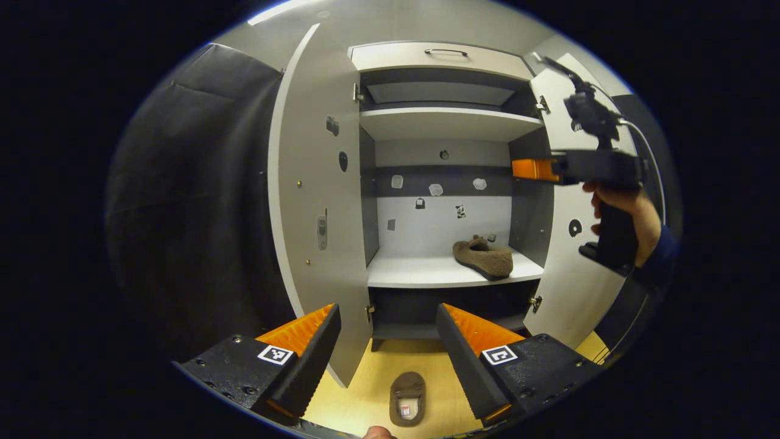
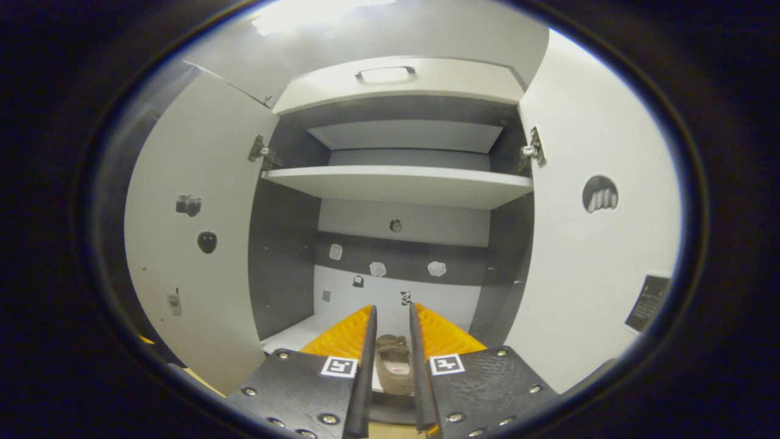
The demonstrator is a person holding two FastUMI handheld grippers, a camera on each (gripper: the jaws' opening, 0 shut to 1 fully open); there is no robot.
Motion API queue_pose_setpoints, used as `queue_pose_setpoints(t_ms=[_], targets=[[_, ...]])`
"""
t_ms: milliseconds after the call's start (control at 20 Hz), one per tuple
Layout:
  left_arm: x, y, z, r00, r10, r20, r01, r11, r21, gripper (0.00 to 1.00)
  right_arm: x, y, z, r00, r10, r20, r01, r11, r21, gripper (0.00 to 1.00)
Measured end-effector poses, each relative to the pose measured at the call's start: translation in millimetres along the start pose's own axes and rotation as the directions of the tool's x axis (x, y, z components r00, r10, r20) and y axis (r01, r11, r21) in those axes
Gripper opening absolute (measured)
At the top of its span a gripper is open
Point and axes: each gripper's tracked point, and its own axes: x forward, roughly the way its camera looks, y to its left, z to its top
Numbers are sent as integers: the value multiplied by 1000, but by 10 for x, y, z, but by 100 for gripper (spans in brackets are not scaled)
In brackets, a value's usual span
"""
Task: Grab one shoe with the right hand and put it into the shoe cabinet, grab the other shoe with the left hand and put it into the shoe cabinet; then close the right door with the right hand and the left door with the left hand.
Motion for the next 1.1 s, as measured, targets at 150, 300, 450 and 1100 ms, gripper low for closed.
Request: queue_pose_setpoints(t_ms=[150, 300, 450, 1100], targets=[[22, -40, -115, 1000, -11, -9, 11, 1000, 9, 96, -378, 64, 190, 999, 22, 27, -22, 999, 23, 28], [86, -70, -315, 999, -14, -44, 14, 1000, 15, 96, -712, 64, 349, 998, 34, 44, -36, 998, 50, 35], [151, -136, -675, 993, -36, -116, 40, 999, 29, 96, -1012, -2, 536, 997, 31, 77, -36, 997, 63, 46], [605, -237, -2873, 840, -80, -536, 92, 996, -3, 98, -1917, -583, 881, 983, -101, 154, 96, 994, 42, 57]])
